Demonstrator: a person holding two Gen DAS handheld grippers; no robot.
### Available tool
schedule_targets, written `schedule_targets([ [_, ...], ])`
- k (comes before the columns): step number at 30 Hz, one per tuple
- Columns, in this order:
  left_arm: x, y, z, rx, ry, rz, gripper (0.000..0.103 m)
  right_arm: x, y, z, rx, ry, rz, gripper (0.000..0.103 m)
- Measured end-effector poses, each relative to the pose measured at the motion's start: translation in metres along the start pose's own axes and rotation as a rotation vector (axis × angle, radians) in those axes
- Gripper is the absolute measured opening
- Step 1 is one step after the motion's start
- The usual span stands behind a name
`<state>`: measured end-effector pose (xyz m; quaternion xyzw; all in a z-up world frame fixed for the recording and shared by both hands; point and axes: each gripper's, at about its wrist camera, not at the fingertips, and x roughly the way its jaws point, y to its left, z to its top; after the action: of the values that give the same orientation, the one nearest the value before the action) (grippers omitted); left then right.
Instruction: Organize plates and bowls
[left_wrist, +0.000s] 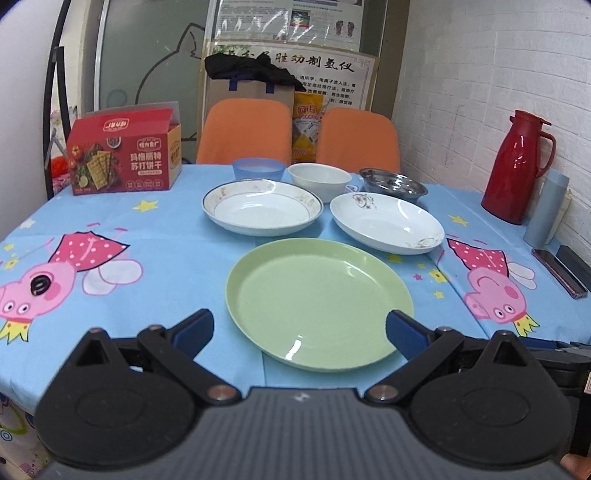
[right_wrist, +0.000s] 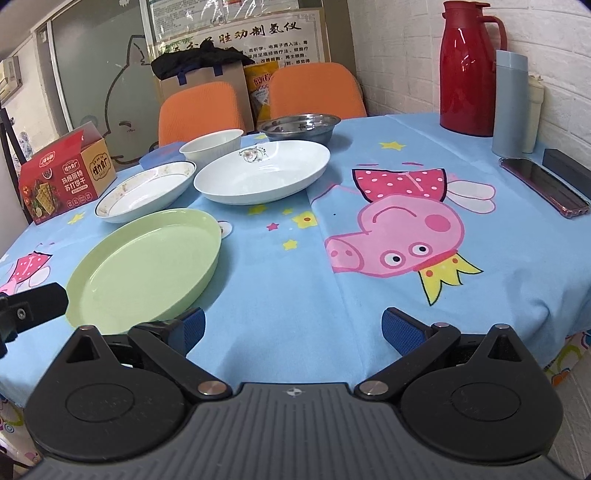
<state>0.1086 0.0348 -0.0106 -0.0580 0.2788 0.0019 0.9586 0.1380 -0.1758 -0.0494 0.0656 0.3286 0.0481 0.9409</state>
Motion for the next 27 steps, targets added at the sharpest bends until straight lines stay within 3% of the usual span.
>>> schedule_targets([
  [7, 0.058, 0.040, 0.025, -0.096, 0.120, 0.021, 0.098, 0.037, 0.014, 0.026, -0.048, 0.046, 0.014, 0.103],
  [13, 0.087, 0.063, 0.039, -0.159, 0.169, 0.018, 0.098, 0.052, 0.007, 0.045, -0.008, 0.048, 0.040, 0.103],
  [22, 0.106, 0.061, 0.040, -0.084, 0.213, 0.015, 0.098, 0.075, 0.053, 0.041, -0.112, 0.108, 0.180, 0.103],
  [27, 0.115, 0.063, 0.037, -0.064, 0.248, 0.009, 0.098, 0.075, 0.071, 0.029, -0.253, 0.081, 0.127, 0.103],
])
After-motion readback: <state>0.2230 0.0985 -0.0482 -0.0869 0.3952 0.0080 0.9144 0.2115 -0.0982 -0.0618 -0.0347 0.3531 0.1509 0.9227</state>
